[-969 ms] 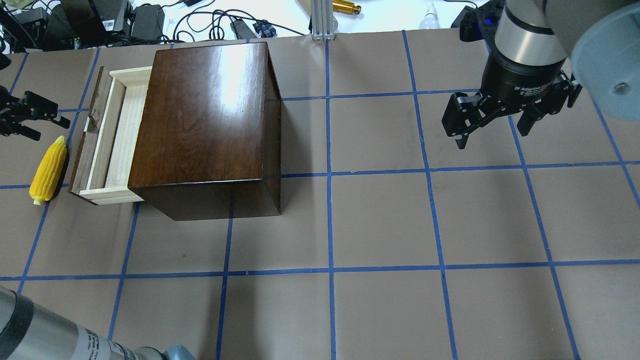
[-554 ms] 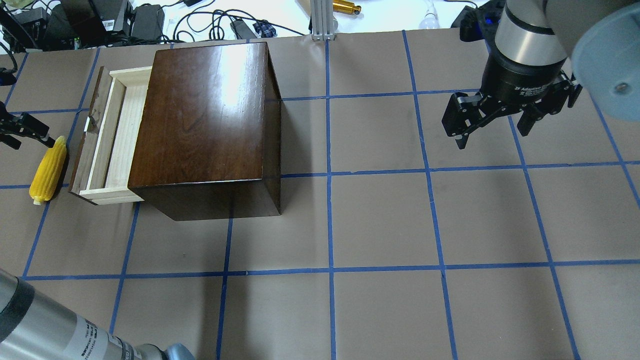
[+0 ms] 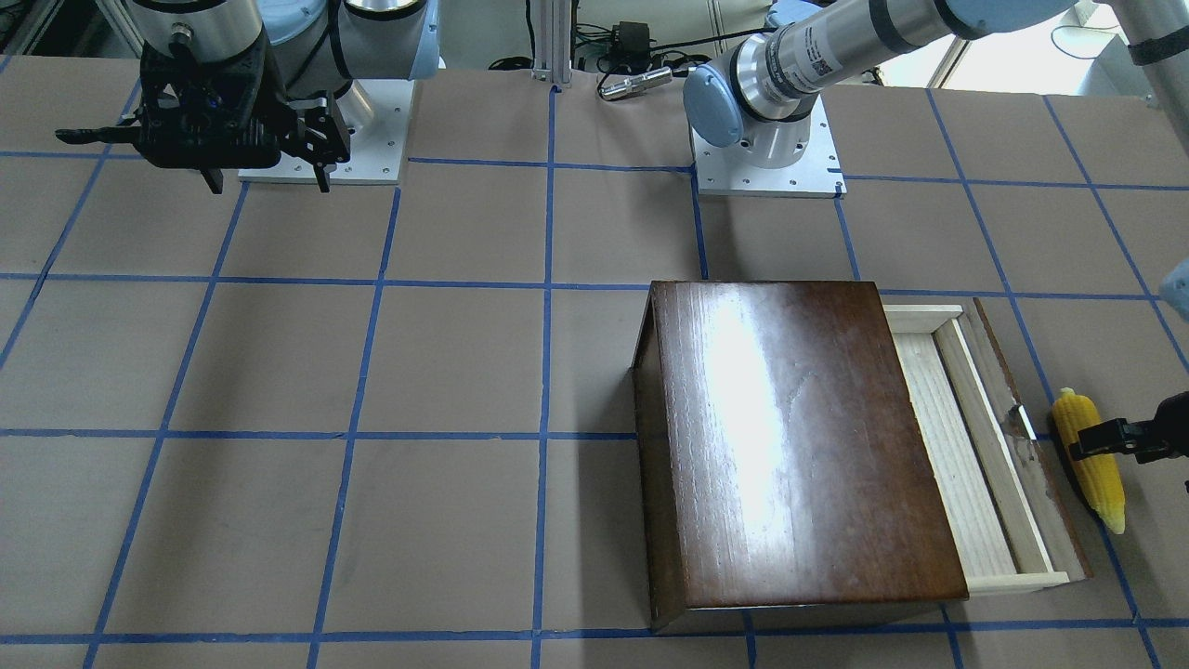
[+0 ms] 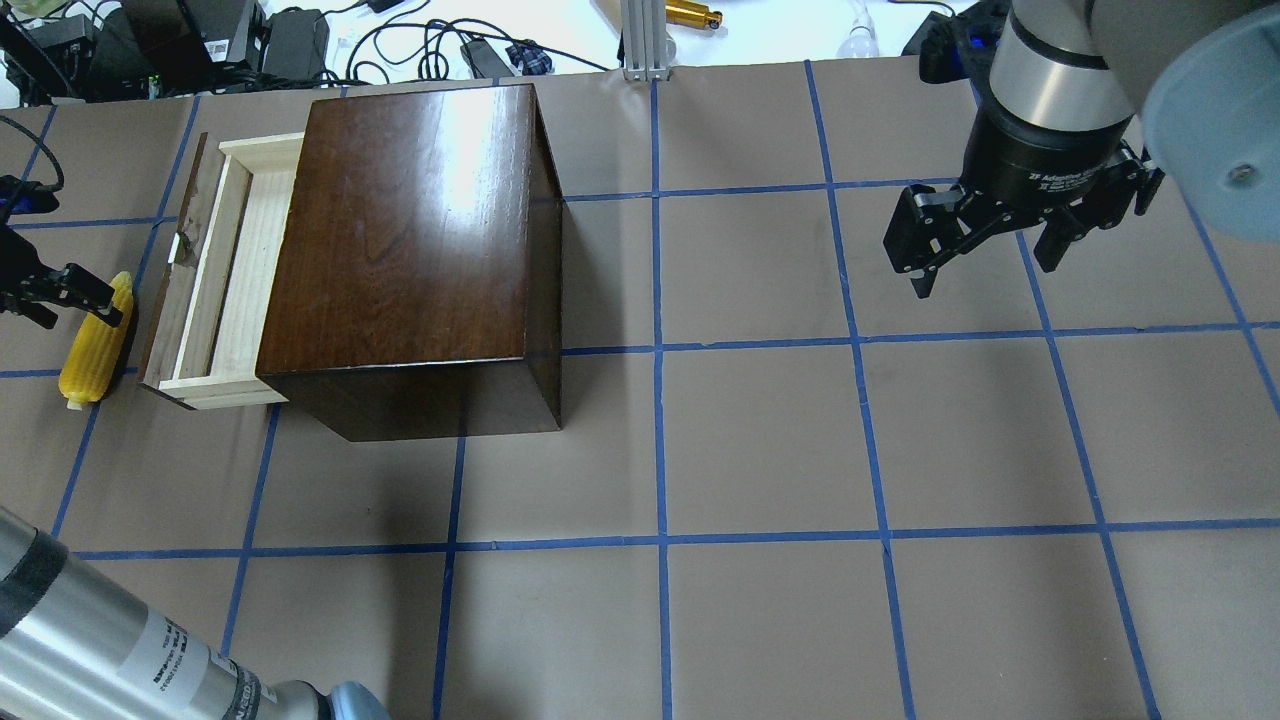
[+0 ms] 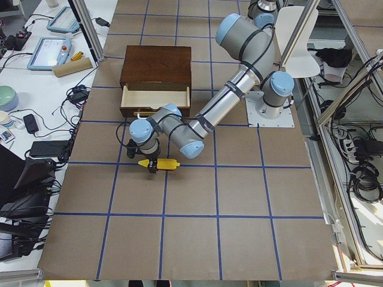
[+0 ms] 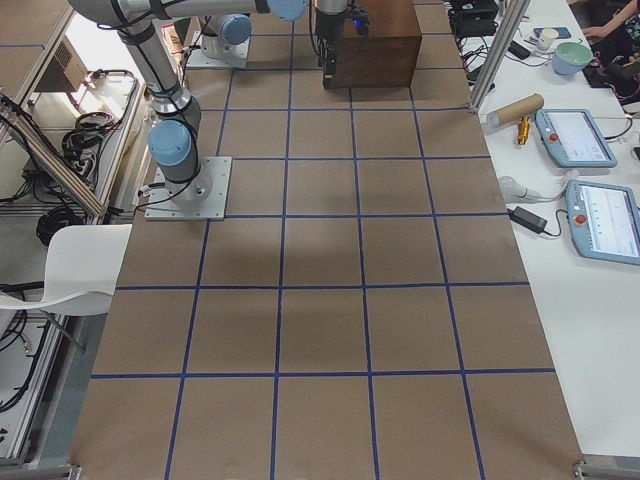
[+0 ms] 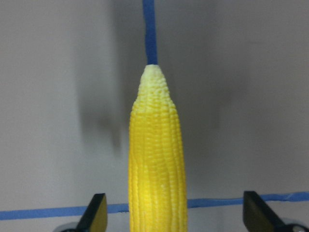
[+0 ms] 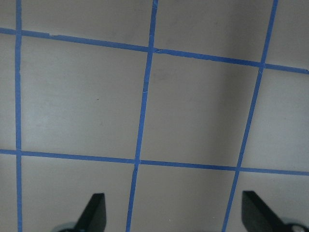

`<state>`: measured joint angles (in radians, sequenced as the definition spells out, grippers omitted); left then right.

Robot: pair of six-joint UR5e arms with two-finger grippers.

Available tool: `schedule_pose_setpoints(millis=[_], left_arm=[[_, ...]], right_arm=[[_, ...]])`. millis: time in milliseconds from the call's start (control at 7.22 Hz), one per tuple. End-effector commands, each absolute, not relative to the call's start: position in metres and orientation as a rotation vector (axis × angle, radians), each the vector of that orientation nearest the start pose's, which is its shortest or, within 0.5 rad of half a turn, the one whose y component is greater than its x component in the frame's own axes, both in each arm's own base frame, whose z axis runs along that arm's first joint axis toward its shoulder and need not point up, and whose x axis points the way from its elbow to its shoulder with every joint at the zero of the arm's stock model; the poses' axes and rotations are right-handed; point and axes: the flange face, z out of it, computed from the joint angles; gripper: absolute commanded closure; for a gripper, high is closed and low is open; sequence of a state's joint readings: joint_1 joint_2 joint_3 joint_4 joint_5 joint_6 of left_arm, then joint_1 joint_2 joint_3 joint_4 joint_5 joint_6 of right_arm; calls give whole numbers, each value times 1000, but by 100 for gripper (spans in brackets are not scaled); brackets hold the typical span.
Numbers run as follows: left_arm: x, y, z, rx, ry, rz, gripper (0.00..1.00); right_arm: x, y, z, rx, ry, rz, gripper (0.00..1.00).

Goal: Open drawer and put corn inside
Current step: 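Release the handle and move the left gripper down onto the corn cob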

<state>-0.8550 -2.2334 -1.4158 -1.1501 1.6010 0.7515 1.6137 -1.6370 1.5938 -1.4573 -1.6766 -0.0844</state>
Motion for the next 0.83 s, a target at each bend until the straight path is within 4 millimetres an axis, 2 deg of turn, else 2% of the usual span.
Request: schedule_pose_setpoints(millis=[0, 692], left_arm=[[359, -608, 179, 58, 3176, 188, 0], [360, -608, 170, 55, 3172, 214, 0]], right_arm=[[142, -450, 498, -212, 3237, 116, 0], [142, -450, 498, -212, 3235, 115, 0]])
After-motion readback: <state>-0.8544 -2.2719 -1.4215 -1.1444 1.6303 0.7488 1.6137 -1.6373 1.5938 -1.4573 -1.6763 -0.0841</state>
